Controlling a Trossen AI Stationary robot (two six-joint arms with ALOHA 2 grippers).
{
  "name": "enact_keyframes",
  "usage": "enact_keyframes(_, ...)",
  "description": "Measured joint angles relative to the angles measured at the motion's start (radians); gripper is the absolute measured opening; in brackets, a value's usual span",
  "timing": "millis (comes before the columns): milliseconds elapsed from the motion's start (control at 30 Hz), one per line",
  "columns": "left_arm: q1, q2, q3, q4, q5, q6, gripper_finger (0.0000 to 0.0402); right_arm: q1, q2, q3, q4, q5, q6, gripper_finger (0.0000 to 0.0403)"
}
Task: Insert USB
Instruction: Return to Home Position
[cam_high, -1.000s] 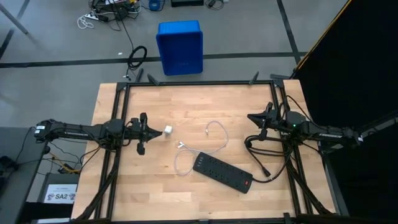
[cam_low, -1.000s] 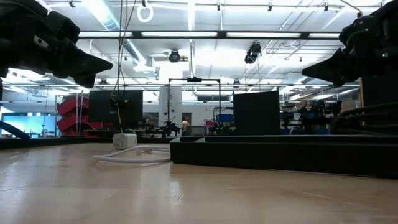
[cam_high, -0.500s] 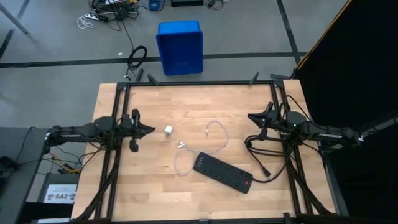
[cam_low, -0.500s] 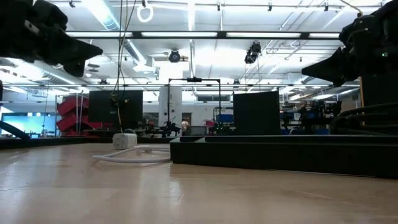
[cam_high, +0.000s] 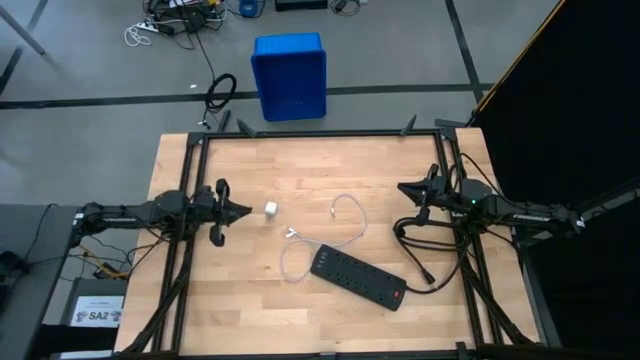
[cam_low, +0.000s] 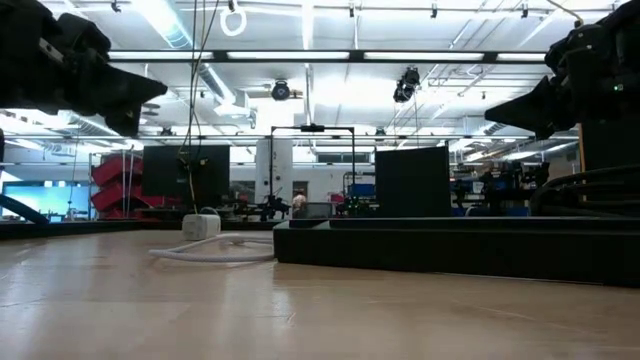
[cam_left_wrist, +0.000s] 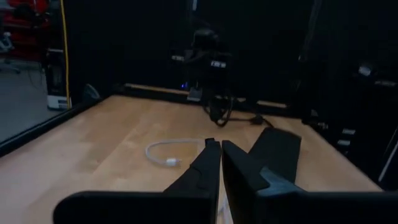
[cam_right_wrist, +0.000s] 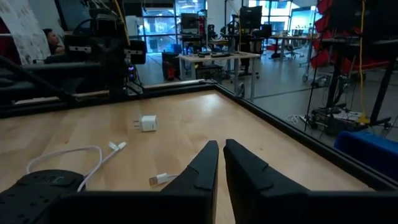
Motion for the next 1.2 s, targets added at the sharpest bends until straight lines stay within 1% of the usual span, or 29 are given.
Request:
enact_keyframes(200,0.0,0.004,0.0,-0.005,0.001,0.012,0.0,0.0,0.0,0.0,0.0,0.0,0.0,0.0006)
enact_keyframes(400,0.0,0.004,0.0,0.036,-0.002,0.014,0.0,0.0,0.0,0.0,0.003,0.0,0.0,0.0006)
enact_keyframes(1000,0.0,0.004,-0.001,0.042,-0.001,0.014,0.0,0.0,0.0,0.0,0.008,0.0,0.001,0.0009)
enact_keyframes(1200,0.0,0.004,-0.001,0.042,-0.001,0.014,0.0,0.0,0.0,0.0,0.008,0.0,0.0,0.0004)
